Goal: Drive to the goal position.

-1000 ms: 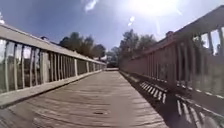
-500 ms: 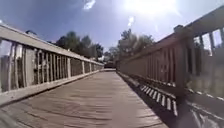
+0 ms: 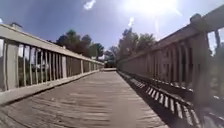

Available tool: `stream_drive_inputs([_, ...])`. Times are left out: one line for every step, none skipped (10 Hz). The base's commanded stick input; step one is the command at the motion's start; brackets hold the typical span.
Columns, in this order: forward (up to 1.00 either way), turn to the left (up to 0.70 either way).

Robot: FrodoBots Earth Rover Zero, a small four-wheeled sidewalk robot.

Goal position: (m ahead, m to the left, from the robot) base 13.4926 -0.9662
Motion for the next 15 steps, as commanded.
stream_drive_inputs([0.7,0.0])
stream_drive_inputs([0.7,0.0])
stream_drive_inputs([0.7,0.0])
stream_drive_inputs([0.7,0.0])
stream_drive_inputs([0.7,0.0])
stream_drive_inputs([0.7,0.0])
stream_drive_inputs([0.7,0.0])
stream_drive_inputs([0.7,0.0])
stream_drive_inputs([0.7,0.0])
stream_drive_inputs([0.7,0.0])
stream_drive_inputs([0.7,0.0])
stream_drive_inputs([0.7,0.0])
stream_drive_inputs([0.7,0.0])
stream_drive_inputs([0.7,0.0])
stream_drive_inputs([0.7,0.0])
